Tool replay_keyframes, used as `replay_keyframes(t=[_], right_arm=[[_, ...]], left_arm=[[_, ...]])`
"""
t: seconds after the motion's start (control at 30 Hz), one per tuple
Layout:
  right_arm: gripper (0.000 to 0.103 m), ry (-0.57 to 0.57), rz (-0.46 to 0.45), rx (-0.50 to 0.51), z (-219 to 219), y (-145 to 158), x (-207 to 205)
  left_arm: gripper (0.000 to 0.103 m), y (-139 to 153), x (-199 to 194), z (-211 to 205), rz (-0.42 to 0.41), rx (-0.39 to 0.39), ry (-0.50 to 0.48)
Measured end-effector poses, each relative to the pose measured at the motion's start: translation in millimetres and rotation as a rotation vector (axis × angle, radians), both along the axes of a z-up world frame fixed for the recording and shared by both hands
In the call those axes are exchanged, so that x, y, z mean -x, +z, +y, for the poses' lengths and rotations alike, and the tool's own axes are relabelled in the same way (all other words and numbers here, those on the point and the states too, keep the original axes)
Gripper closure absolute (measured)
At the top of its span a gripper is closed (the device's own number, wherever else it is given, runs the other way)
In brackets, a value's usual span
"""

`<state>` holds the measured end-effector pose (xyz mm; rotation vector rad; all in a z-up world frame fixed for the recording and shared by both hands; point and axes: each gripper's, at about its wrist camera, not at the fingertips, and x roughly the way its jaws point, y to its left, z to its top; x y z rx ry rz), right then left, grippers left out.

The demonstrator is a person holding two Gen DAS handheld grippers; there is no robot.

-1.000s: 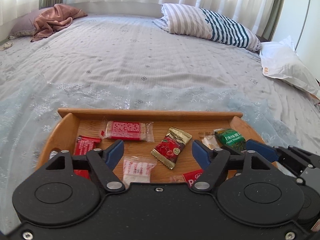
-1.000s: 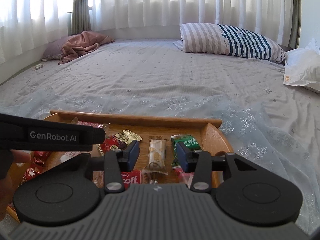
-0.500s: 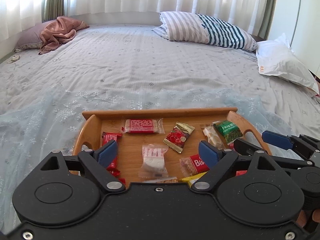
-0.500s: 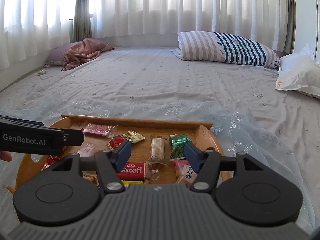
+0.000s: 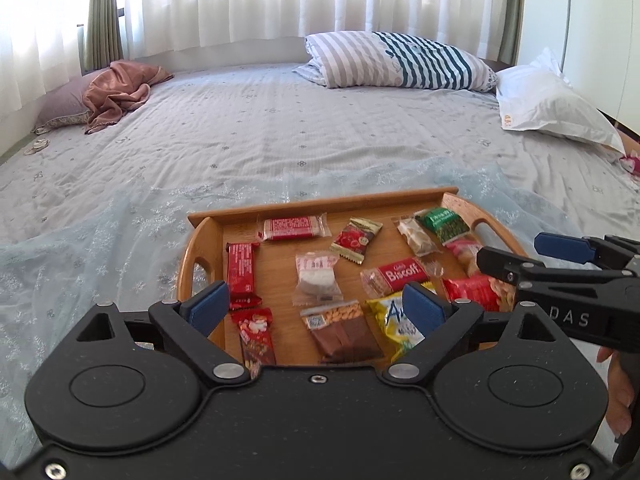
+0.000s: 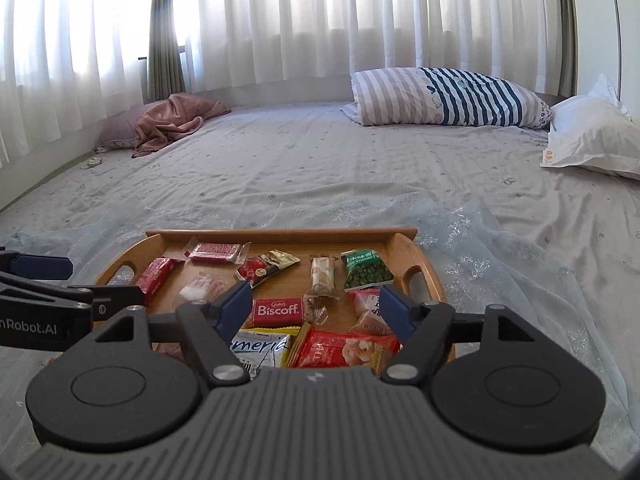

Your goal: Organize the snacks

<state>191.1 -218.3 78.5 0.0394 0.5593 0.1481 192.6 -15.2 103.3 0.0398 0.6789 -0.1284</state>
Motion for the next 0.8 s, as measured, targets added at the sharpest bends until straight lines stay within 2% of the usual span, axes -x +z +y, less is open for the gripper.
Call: replay_keyframes(t=[0.2,0.43,0.6,0.8], right_arm=[[0.020,0.000,-0.020,-0.004,-4,-6,28],[0.019,0.017,-0.028,-0.016,-1,-18,57],[0.017,0.009,-0.028,-0.012,1,-31,74],[0.016,0.005,0.010,0.002,2,-54,84]], left_arm=[[0.009,-12,30,0,0.014,0.001,-0.011],[0.009,-39,51,1,0.074,0.061,-0.011],[0.009,-51,64,-2,0.028,0.032,0.005],[0.009,-73,70,2,0.039,0.044,0.024]])
